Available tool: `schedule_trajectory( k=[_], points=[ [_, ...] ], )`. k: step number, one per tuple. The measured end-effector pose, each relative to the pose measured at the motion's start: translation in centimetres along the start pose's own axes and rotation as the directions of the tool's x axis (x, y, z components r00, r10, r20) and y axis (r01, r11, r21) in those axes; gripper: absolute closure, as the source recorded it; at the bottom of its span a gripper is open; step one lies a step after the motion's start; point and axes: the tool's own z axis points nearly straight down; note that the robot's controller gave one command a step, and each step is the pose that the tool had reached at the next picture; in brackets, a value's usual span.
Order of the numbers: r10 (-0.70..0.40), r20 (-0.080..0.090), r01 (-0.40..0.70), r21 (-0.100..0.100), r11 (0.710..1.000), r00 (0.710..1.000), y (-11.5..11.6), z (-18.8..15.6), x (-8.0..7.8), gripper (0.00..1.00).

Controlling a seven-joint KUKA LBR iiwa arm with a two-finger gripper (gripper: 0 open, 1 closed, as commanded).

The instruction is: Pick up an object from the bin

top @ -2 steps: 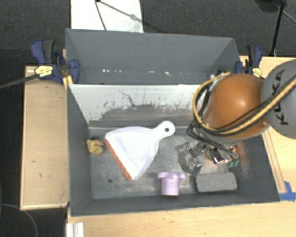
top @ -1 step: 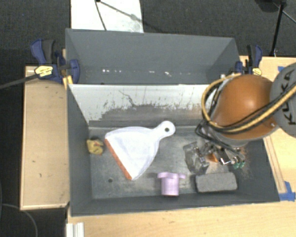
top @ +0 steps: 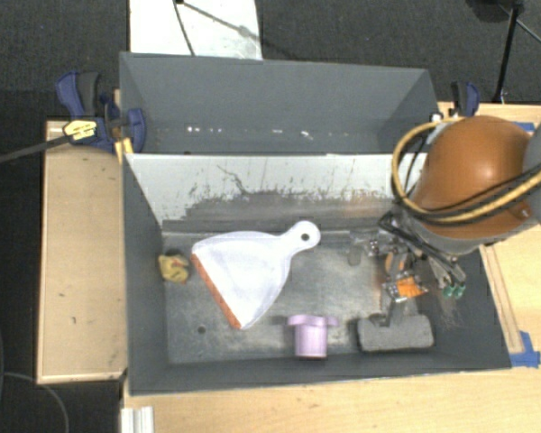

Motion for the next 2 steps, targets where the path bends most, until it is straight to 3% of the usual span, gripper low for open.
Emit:
schedule_trajectory(
  k=[1, 2],
  points=[
    [0.002, -0.001, -0.002, -0.001, 1.000, 1.000, 0.0, 0.1, 0.0, 0.00],
    [-0.059, 0.001, 0.059, 0.002, 0.998, 0.998, 2.7, 2.1, -1.2, 0.00]
  ],
)
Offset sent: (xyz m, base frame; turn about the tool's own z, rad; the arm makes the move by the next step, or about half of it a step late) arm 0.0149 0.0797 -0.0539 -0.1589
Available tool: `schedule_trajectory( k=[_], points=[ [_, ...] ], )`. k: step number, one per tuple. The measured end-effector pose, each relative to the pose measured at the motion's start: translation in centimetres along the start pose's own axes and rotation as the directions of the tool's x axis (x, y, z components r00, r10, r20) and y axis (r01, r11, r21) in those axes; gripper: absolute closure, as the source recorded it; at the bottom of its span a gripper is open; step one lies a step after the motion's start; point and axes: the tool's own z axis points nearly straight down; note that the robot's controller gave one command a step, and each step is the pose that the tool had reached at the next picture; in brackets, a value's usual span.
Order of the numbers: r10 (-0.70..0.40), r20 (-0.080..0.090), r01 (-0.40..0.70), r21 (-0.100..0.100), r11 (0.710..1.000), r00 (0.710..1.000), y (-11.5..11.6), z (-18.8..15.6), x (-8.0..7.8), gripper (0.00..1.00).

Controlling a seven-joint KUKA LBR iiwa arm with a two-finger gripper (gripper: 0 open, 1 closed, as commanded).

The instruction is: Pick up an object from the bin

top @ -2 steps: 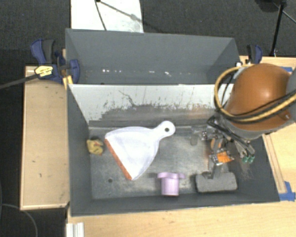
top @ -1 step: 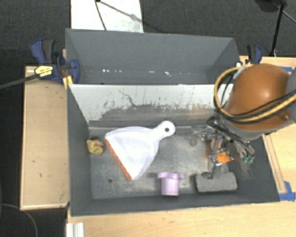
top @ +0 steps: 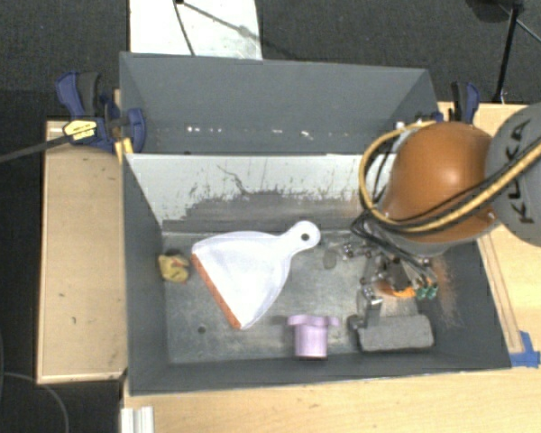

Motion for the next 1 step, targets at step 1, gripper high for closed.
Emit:
schedule_trajectory(
  k=[1],
  points=[
    [-0.023, 0.002, 0.023, -0.004, 1.000, 1.000, 1.91, 4.72, 0.14, 0.00]
  ],
)
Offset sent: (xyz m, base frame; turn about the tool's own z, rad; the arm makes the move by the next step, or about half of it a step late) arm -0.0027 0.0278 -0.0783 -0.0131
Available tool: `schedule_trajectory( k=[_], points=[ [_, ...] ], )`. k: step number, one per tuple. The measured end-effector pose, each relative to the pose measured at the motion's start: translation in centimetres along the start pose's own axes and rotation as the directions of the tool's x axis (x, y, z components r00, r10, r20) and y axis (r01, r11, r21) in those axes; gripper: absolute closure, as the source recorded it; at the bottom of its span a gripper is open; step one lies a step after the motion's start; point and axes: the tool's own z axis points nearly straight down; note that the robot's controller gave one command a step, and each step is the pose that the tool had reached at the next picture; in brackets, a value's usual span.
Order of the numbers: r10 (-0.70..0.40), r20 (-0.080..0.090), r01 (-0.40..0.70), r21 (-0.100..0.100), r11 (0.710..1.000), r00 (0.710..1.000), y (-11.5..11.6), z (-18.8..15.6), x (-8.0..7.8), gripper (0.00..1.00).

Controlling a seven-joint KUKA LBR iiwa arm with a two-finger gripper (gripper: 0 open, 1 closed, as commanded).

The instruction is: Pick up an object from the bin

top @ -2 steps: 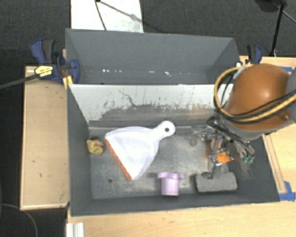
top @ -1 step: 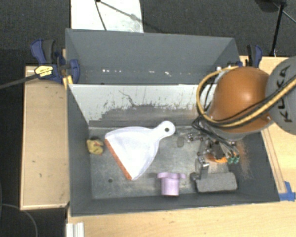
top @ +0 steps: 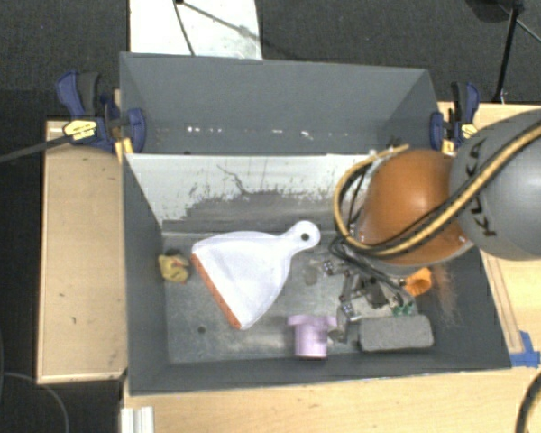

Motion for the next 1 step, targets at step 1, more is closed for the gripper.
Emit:
schedule_trajectory(
  k=[1],
  points=[
    [0.009, -0.007, -0.009, 0.000, 1.000, 1.000, 0.74, 2.99, -0.46, 0.00]
  ],
)
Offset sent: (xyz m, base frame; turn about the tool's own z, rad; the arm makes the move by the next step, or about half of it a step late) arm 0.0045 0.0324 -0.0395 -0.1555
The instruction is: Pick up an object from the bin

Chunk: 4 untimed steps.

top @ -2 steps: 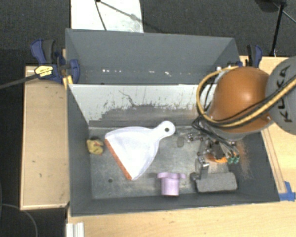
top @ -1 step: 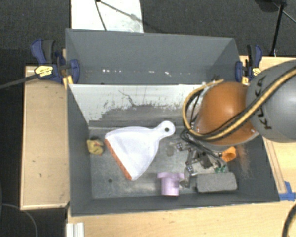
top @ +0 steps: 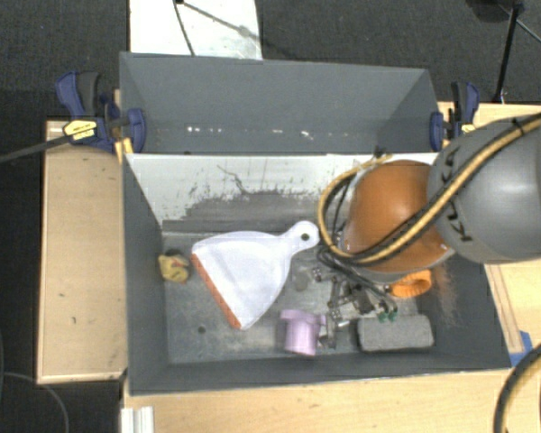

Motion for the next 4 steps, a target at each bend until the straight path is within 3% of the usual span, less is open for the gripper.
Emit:
schedule_trajectory(
  k=[1, 2, 3, 4],
  points=[
    [0.000, 0.001, 0.000, -0.001, 1.000, 1.000, 0.2, 0.1, -0.1, 0.00],
    [0.092, 0.001, -0.092, 0.001, 0.996, 0.996, 3.9, 1.2, 0.1, 0.00],
    [0.320, 0.002, -0.320, 0.000, 0.948, 0.948, 3.8, 3.2, -1.8, 1.00],
    [0.320, 0.002, -0.320, 0.000, 0.947, 0.947, 3.8, 3.2, -1.8, 1.00]
  ],
)
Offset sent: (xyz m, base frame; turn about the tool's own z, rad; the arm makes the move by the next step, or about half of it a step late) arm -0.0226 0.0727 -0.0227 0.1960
